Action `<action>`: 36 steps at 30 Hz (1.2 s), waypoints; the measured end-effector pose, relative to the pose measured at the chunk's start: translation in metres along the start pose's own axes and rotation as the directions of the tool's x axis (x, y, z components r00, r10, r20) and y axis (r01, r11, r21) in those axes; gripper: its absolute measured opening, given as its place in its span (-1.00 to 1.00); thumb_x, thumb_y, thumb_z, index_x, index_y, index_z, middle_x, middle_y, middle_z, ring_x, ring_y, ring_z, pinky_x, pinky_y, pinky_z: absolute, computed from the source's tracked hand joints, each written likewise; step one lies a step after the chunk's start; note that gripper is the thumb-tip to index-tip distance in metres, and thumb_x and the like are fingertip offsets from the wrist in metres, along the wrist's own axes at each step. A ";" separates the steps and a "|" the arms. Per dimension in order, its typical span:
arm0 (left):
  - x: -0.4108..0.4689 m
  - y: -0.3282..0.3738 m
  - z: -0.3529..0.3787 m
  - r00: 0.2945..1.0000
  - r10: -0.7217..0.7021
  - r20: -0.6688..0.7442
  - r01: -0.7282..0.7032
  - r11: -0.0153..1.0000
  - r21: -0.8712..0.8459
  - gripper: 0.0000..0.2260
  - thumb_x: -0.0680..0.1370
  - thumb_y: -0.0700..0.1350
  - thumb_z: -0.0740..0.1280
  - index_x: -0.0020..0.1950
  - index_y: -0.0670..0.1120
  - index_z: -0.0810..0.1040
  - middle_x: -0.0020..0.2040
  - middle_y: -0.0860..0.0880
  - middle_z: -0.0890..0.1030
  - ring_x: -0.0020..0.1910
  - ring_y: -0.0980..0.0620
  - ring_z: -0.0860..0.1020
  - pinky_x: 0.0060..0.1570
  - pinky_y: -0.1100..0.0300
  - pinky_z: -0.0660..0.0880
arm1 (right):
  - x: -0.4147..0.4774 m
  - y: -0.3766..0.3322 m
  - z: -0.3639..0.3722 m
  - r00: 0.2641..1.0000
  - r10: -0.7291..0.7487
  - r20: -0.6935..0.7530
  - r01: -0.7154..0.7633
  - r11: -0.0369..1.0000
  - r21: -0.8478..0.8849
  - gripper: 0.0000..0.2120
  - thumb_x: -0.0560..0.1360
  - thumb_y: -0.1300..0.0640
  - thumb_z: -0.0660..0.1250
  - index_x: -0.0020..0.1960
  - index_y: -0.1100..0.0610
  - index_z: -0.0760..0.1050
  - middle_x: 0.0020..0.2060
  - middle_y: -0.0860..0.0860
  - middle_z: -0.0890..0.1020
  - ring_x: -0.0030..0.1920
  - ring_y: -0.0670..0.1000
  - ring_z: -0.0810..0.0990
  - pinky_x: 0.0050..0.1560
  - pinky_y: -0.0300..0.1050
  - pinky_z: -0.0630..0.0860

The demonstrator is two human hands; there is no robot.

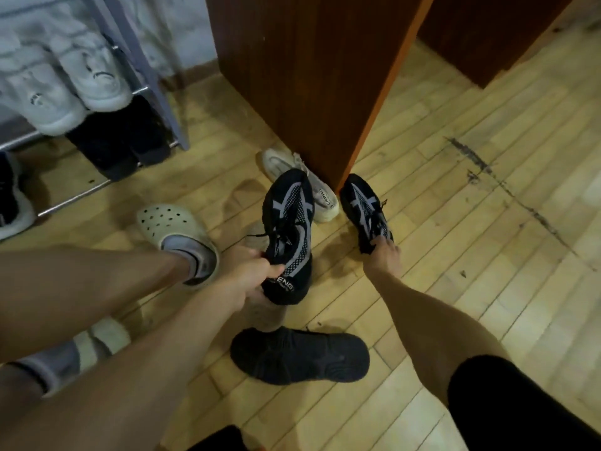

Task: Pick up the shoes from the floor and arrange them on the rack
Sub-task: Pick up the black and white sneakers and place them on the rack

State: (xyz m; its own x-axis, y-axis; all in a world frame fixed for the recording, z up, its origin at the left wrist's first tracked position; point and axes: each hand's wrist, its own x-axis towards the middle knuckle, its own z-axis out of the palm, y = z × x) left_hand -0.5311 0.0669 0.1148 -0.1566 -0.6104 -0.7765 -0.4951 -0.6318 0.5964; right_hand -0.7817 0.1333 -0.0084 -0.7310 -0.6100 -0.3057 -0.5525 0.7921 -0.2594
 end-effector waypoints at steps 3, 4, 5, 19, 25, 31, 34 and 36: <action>-0.004 -0.003 -0.001 0.999 -0.036 -0.012 0.036 0.999 -0.016 -0.75 0.45 -0.28 0.45 0.12 -0.20 0.61 0.06 -0.18 0.66 0.05 -0.19 0.62 -0.01 -0.15 0.61 | 0.002 -0.003 -0.007 0.998 0.060 0.034 -0.060 0.998 0.002 -0.58 0.47 0.26 0.29 0.30 0.17 0.27 0.11 0.23 0.57 0.13 0.24 0.53 0.14 0.15 0.52; -0.006 -0.003 -0.002 0.999 -0.043 -0.006 0.043 0.999 -0.024 -0.74 0.45 -0.29 0.44 0.14 -0.21 0.60 0.08 -0.18 0.66 0.06 -0.19 0.62 -0.02 -0.14 0.61 | -0.003 -0.004 -0.009 0.996 0.064 0.063 -0.064 0.998 -0.006 -0.56 0.46 0.22 0.30 0.30 0.19 0.26 0.09 0.25 0.58 0.09 0.26 0.57 0.10 0.15 0.55; -0.009 -0.004 -0.003 0.999 -0.043 0.001 0.043 0.999 -0.028 -0.73 0.46 -0.30 0.43 0.16 -0.21 0.59 0.09 -0.18 0.65 0.07 -0.19 0.61 -0.02 -0.13 0.61 | -0.008 -0.006 -0.010 0.995 0.059 0.087 -0.058 0.998 -0.013 -0.56 0.46 0.19 0.31 0.29 0.20 0.28 0.08 0.26 0.59 0.07 0.27 0.59 0.06 0.15 0.57; -0.024 -0.023 0.001 0.997 -0.072 0.006 0.072 0.997 -0.022 -0.61 0.46 -0.29 0.44 0.27 -0.25 0.51 0.26 -0.19 0.58 0.23 -0.20 0.54 -0.07 -0.05 0.61 | -0.107 0.016 0.031 0.960 0.115 0.254 -0.181 0.951 0.251 -0.23 0.31 -0.03 0.55 0.36 0.20 0.26 0.26 0.17 0.46 0.29 0.20 0.44 0.23 0.07 0.45; -0.029 -0.020 -0.003 0.998 -0.052 0.023 0.053 0.998 -0.036 -0.66 0.47 -0.32 0.41 0.25 -0.24 0.52 0.20 -0.20 0.61 0.15 -0.21 0.58 0.01 -0.12 0.60 | -0.091 0.015 0.036 0.854 0.193 0.483 -0.369 0.879 0.301 -0.44 0.33 0.06 0.55 0.21 0.30 0.47 0.11 0.20 0.62 0.06 0.17 0.60 0.01 -0.02 0.60; -0.030 -0.014 -0.010 0.999 -0.048 -0.013 0.047 0.994 -0.100 -0.66 0.50 -0.32 0.38 0.27 -0.25 0.50 0.23 -0.20 0.59 0.19 -0.22 0.56 0.00 -0.10 0.56 | -0.086 0.000 0.005 0.747 0.198 0.635 -0.508 0.786 0.353 -0.72 0.38 0.29 0.50 -0.03 0.29 0.44 0.05 0.19 0.53 0.02 0.21 0.58 -0.18 0.07 0.63; -0.037 -0.012 -0.013 0.998 -0.038 -0.043 0.032 0.990 -0.134 -0.66 0.50 -0.31 0.38 0.28 -0.25 0.50 0.22 -0.21 0.59 0.17 -0.22 0.57 0.01 -0.12 0.58 | -0.091 -0.006 -0.013 0.702 0.107 0.704 -0.456 0.827 0.328 -0.66 0.43 0.33 0.45 0.17 0.32 0.48 0.16 0.17 0.50 0.14 0.17 0.48 -0.28 -0.01 0.57; -0.043 -0.008 -0.018 0.999 -0.024 -0.047 0.017 0.990 -0.143 -0.68 0.52 -0.32 0.36 0.28 -0.25 0.49 0.23 -0.20 0.59 0.18 -0.23 0.56 0.00 -0.12 0.58 | -0.096 -0.008 -0.023 0.699 0.085 0.710 -0.396 0.873 0.285 -0.61 0.42 0.35 0.44 0.22 0.38 0.49 0.18 0.21 0.53 0.16 0.22 0.52 -0.11 0.11 0.63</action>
State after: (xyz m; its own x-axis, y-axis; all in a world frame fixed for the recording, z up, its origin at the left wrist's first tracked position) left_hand -0.5052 0.0896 0.1467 -0.1042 -0.6165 -0.7804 -0.3702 -0.7043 0.6057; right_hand -0.7161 0.1857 0.0443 -0.2739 -0.3733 -0.8863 -0.0788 0.9272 -0.3662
